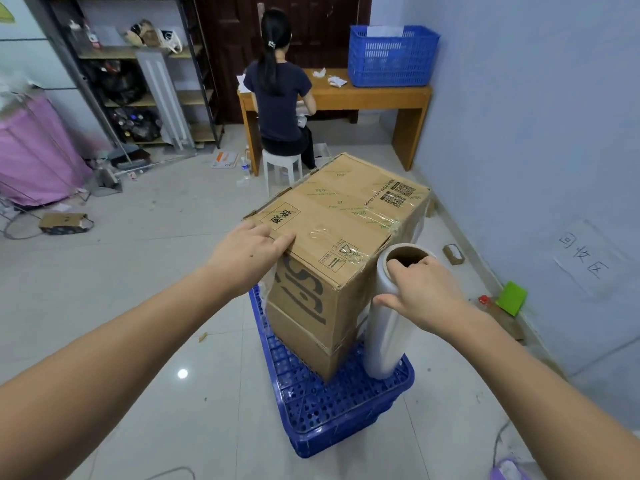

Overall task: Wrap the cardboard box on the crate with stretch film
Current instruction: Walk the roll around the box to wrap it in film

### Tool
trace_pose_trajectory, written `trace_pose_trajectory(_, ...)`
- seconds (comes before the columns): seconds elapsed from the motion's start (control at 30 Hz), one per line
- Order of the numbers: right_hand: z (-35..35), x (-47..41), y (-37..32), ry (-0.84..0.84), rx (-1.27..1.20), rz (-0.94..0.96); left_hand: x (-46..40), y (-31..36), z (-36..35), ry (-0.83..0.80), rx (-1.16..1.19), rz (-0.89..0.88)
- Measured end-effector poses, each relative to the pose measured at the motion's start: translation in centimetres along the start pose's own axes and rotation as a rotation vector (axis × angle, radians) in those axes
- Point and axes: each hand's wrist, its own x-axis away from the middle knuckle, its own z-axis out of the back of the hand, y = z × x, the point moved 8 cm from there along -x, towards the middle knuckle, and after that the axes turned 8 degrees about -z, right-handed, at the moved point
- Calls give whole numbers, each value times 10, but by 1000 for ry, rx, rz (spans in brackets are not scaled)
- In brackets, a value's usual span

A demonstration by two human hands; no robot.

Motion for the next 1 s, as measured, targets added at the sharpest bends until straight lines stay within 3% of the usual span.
trace_pose_trajectory(0.13, 6, 3, -5, -37, 11, -61, -2, -6, -5, 127, -85, -115)
trace_pose_trajectory(0.37, -2, 8, -4, -76, -30, -376, -5, -30, 2, 419, 109, -368)
trace_pose_trajectory(0.43, -3, 8, -4, -46, -3, -482, -11, -27, 1, 394, 203, -460)
trace_pose_trajectory(0.53, 1, 9, -2, 77, 45, -564, -19, -23, -14, 233, 370, -489)
trace_pose_trajectory(0.7, 5, 18, -6, 145, -58, -453, -19, -33, -41, 166, 353, -432)
trace_pose_trajectory(1.0, -7, 44, -37, -20, -103, -147, -19, -31, -40, 135, 341, -411)
